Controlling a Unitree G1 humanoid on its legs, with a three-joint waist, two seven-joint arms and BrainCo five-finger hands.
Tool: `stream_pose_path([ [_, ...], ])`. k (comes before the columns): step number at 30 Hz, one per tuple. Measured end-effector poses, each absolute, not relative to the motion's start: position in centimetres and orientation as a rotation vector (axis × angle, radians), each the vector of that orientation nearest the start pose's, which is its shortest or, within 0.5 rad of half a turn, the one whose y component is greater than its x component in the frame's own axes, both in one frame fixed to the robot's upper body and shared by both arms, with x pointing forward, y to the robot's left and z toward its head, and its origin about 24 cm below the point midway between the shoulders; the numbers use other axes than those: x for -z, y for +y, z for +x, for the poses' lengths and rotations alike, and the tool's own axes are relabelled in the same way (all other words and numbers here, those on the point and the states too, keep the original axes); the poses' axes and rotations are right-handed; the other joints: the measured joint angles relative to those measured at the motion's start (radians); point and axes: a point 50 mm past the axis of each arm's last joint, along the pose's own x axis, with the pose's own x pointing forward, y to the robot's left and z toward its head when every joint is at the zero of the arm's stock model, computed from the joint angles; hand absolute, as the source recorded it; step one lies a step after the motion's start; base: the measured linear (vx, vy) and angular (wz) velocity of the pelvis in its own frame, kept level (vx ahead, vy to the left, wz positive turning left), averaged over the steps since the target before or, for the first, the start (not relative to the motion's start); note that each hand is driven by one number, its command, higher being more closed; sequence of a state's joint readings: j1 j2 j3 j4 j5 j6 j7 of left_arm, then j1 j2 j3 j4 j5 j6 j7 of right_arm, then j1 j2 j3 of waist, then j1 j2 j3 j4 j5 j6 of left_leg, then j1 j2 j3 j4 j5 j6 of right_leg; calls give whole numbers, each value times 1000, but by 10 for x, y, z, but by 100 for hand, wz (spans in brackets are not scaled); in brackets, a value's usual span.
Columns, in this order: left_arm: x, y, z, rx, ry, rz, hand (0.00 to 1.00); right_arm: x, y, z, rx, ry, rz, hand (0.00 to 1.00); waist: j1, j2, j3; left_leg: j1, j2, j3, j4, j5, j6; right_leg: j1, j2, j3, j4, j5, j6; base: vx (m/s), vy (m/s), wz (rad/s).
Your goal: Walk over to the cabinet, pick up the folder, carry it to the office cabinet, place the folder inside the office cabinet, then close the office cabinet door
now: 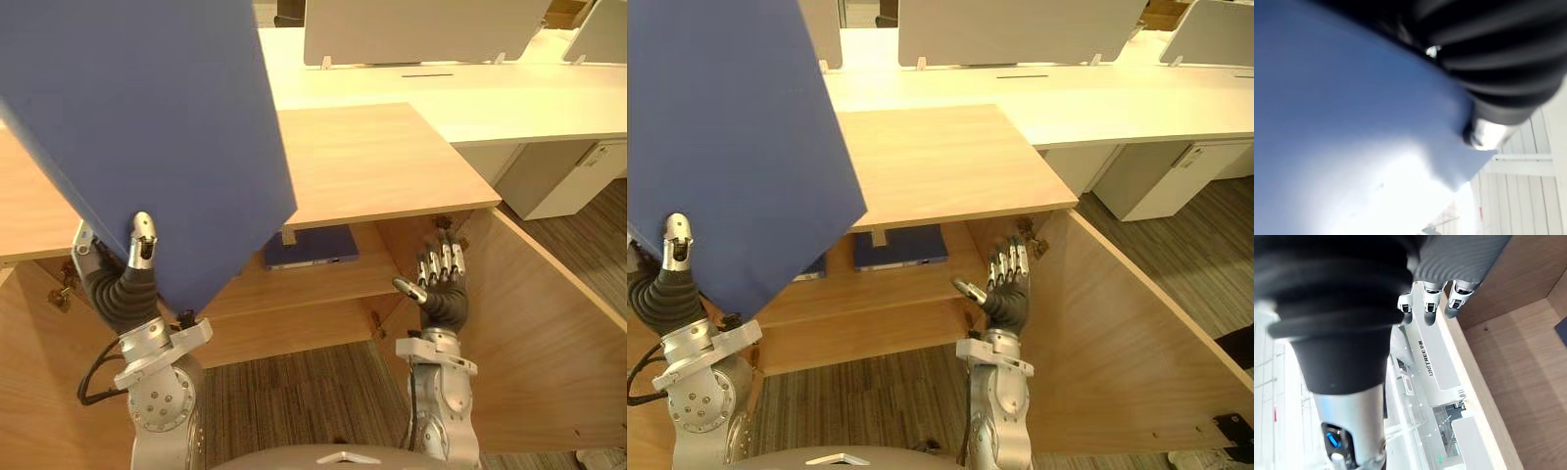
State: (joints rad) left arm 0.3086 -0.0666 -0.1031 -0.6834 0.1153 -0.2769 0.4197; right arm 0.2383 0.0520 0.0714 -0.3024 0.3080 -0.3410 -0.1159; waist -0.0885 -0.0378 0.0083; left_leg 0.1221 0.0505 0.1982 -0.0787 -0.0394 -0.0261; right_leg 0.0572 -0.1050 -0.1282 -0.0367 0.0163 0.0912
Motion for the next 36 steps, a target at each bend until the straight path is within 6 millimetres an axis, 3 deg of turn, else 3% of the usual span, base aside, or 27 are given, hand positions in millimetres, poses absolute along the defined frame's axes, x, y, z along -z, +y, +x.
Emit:
stream_pose_path([
  [9, -134, 140, 177, -251, -555, -152, 100, -119, -150, 222, 79, -530, 372, 0, 26, -6, 4, -2, 0, -17, 0, 1, 0, 11, -2, -17, 0, -1, 2, -26, -20, 6],
  [18, -121, 120, 184, -53, -494, -152, 100, -139, -149, 234, -2, -615, 383, 0, 31, -7, 4, -13, 0, -33, 0, 1, 0, 8, -2, -23, 0, -2, 3, -12, -24, 5],
  [36, -124, 109, 185, 75, -513, -118, 100, -128, -149, 247, -144, -531, 355, 0, 34, -13, 7, -19, 0, -33, 0, 1, 1, 1, -4, -20, 1, -2, 3, -8, -9, 0],
])
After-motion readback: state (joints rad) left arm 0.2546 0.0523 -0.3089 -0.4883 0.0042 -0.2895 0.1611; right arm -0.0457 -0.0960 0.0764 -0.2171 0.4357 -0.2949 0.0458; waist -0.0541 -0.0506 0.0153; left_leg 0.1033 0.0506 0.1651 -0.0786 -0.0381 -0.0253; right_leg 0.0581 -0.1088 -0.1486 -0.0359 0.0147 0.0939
